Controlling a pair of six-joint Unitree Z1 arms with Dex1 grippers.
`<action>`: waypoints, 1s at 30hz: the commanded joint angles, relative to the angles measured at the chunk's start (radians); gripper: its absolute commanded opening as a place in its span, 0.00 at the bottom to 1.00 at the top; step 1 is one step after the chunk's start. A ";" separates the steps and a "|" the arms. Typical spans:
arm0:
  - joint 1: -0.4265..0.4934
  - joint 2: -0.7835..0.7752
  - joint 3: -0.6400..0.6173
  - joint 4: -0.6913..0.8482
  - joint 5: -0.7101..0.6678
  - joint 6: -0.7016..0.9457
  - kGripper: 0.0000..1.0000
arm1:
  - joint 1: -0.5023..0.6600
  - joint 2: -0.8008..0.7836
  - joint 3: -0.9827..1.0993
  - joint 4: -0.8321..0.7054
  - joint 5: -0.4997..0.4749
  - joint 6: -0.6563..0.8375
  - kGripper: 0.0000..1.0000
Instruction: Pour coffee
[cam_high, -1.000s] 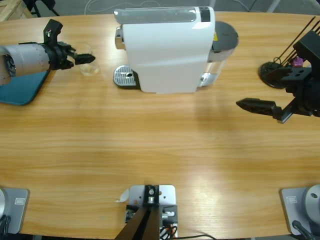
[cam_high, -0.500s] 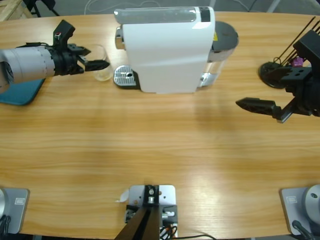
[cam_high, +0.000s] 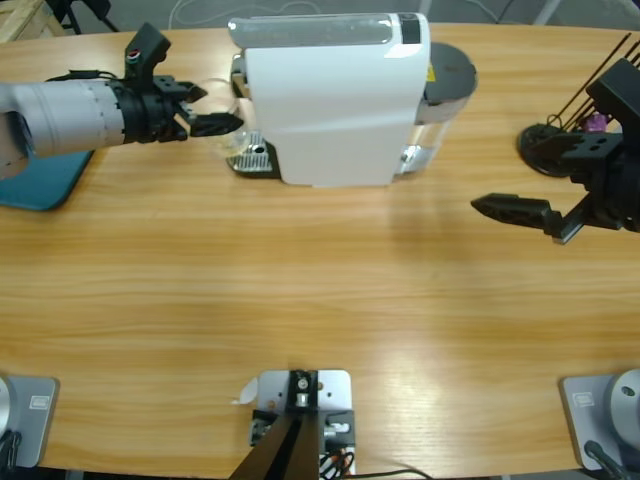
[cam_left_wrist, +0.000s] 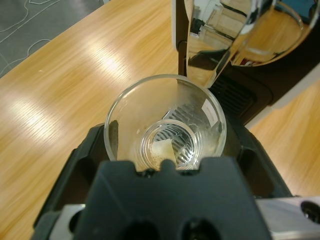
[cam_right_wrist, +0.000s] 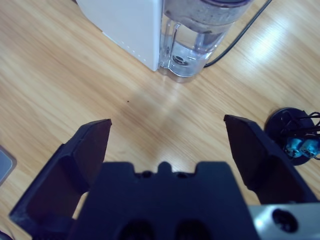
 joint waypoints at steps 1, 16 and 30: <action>-0.011 0.098 -0.026 0.010 -0.037 0.016 0.31 | -0.016 -0.017 0.036 -0.006 0.020 0.010 1.00; -0.041 0.130 -0.027 0.010 -0.044 0.015 0.99 | -0.024 -0.013 0.036 -0.006 0.020 0.010 1.00; -0.045 0.018 -0.024 0.088 -0.001 0.028 1.00 | -0.026 -0.008 0.037 -0.007 0.022 0.010 1.00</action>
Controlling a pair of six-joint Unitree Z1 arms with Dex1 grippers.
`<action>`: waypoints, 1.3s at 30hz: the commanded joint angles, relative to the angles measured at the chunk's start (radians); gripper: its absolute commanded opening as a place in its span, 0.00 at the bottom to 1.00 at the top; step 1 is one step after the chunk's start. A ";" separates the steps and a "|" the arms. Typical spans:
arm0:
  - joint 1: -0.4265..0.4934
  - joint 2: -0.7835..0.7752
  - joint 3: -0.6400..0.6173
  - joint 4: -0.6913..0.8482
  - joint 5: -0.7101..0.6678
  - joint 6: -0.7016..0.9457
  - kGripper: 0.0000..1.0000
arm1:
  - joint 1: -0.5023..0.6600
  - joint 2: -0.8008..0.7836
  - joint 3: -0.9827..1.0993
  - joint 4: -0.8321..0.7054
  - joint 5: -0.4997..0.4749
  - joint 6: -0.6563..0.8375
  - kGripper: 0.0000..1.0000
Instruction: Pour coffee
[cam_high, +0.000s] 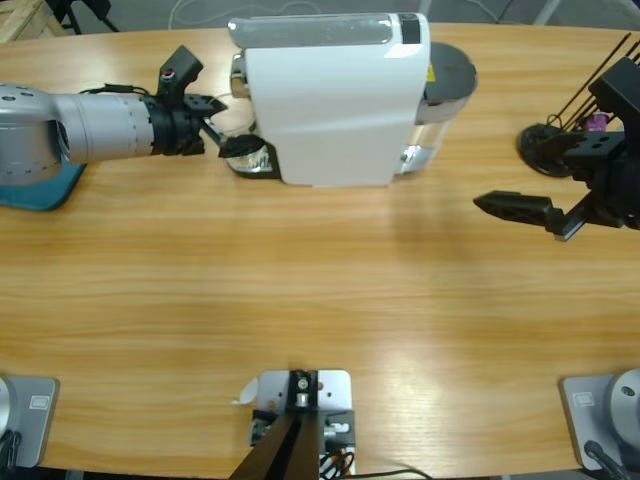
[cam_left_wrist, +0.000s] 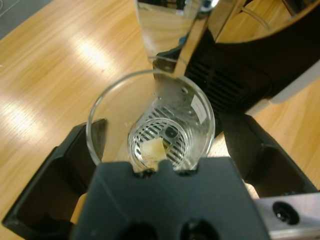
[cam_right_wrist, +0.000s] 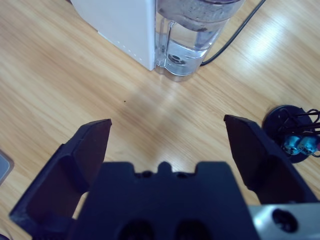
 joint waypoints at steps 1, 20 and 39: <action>-0.012 -0.079 0.003 0.096 0.033 0.032 1.00 | -0.011 -0.007 0.038 -0.010 0.021 0.011 1.00; -0.010 -0.909 -0.058 0.892 0.251 0.039 0.99 | -0.011 0.001 0.038 -0.014 -0.036 0.010 1.00; 0.141 -1.009 0.077 0.801 0.301 -0.149 0.93 | -0.041 0.075 -0.021 0.051 -0.060 0.025 0.94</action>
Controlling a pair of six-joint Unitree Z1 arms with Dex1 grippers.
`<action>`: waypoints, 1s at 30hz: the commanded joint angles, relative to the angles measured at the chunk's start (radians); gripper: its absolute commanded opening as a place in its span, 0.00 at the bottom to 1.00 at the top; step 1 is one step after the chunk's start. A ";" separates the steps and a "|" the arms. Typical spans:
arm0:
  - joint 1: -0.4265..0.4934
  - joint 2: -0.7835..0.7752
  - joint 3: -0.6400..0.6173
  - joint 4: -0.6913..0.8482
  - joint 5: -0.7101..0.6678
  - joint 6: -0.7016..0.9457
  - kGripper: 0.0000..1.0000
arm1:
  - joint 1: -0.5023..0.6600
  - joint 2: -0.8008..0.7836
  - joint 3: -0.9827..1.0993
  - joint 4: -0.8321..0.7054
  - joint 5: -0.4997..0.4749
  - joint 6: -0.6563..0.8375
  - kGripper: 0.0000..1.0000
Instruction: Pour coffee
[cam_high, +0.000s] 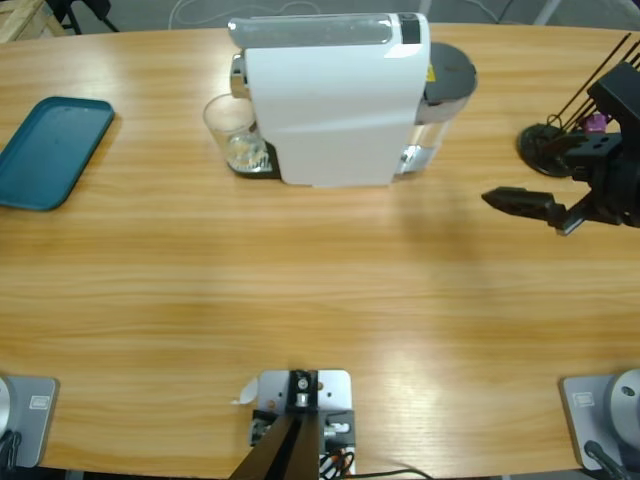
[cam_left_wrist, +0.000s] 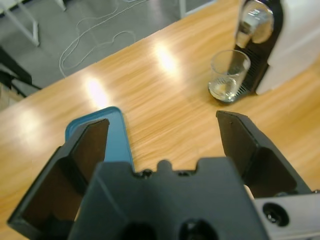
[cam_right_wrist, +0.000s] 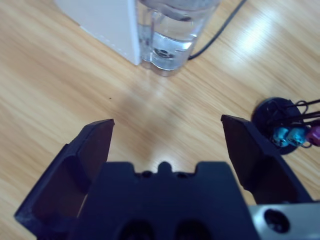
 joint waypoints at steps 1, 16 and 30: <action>0.065 -0.001 0.072 -0.056 -0.069 -0.057 0.93 | -0.053 0.058 -0.043 0.057 0.021 -0.005 0.96; 0.065 0.019 0.075 -0.062 -0.070 -0.056 0.92 | -0.125 0.320 -0.711 0.436 0.062 -0.149 0.00; 0.065 0.035 0.076 -0.061 -0.073 -0.056 0.90 | -0.125 0.509 -0.974 0.601 0.122 -0.274 0.00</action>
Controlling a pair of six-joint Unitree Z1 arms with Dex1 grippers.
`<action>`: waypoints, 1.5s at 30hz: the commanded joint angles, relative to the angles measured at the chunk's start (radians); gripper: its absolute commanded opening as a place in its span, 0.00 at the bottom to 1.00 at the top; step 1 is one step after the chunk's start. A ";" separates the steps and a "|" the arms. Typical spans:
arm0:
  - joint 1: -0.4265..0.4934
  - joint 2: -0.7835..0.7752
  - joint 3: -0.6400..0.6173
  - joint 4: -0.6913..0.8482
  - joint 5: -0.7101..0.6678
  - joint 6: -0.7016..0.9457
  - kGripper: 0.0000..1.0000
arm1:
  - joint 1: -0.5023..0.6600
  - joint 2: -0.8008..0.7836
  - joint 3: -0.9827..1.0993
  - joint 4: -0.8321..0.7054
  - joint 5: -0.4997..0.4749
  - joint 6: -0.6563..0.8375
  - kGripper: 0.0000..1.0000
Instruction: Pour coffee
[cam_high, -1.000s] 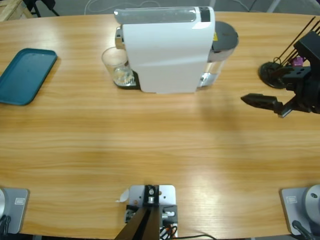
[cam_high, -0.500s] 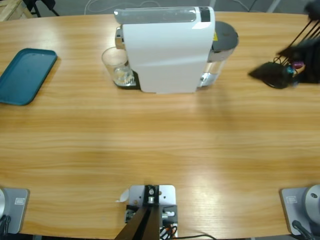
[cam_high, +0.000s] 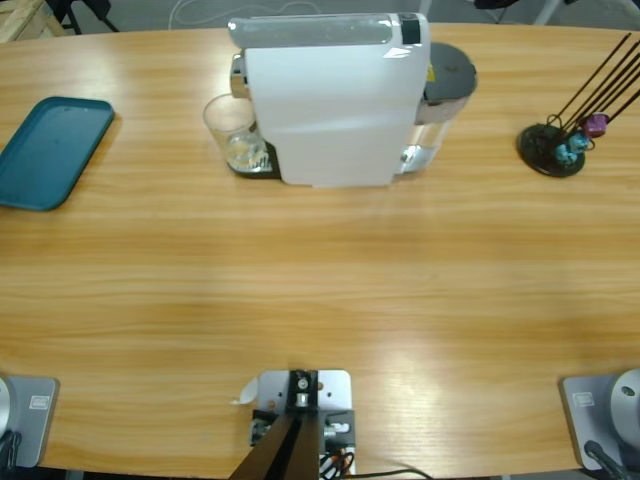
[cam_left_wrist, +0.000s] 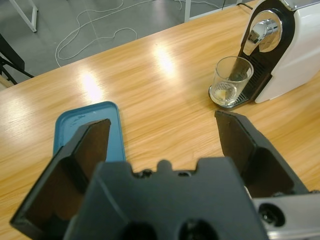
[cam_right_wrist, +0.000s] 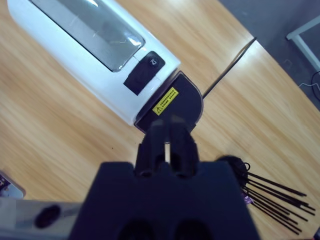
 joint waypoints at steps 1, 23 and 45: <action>0.006 0.027 0.035 -0.008 -0.016 -0.008 0.90 | -0.014 0.110 -0.085 0.050 0.010 -0.048 0.00; 0.006 0.026 0.039 -0.008 -0.017 -0.004 0.89 | -0.004 0.228 -0.220 0.115 0.074 -0.062 0.00; 0.006 0.026 0.040 -0.008 -0.019 -0.002 0.89 | -0.014 0.290 -0.285 0.132 0.044 -0.061 0.00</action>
